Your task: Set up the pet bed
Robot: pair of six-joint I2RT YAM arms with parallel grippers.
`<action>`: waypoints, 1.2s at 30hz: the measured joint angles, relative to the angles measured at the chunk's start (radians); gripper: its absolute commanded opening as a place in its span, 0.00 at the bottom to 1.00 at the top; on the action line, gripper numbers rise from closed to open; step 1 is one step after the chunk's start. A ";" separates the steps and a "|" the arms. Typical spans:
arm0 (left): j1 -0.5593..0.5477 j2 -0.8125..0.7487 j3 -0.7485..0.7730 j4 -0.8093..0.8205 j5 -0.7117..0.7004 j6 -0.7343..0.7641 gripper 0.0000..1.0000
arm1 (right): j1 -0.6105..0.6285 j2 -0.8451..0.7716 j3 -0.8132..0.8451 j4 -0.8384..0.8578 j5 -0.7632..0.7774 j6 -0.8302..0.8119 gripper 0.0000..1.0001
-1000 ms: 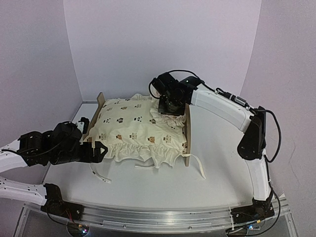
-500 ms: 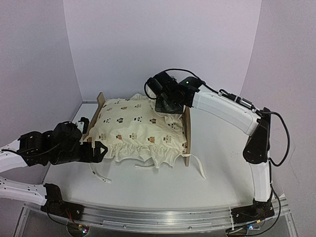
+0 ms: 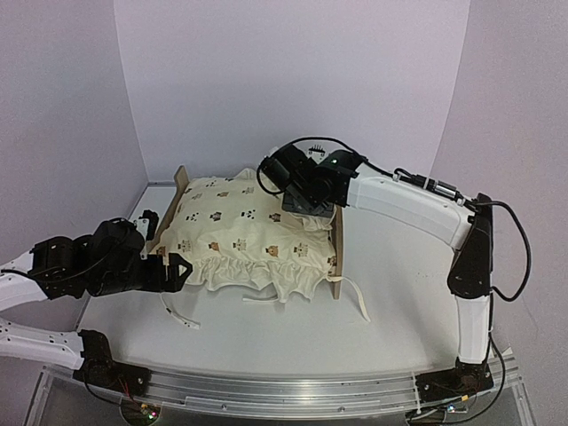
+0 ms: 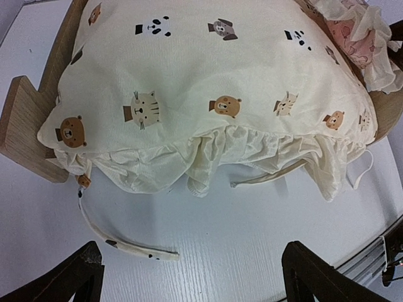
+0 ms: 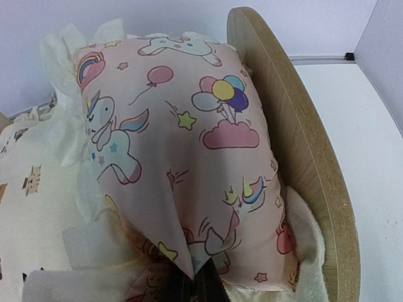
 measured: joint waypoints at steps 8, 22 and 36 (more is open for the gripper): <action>-0.006 -0.012 0.000 -0.005 0.000 -0.007 0.99 | 0.002 -0.001 0.000 0.005 0.014 0.018 0.98; -0.006 0.013 0.012 -0.003 -0.036 -0.019 1.00 | 0.015 -0.046 0.063 0.123 -0.206 -0.163 0.98; -0.006 0.109 0.221 0.050 -0.274 0.168 1.00 | 0.021 -0.812 -0.878 0.515 -0.185 -0.542 0.98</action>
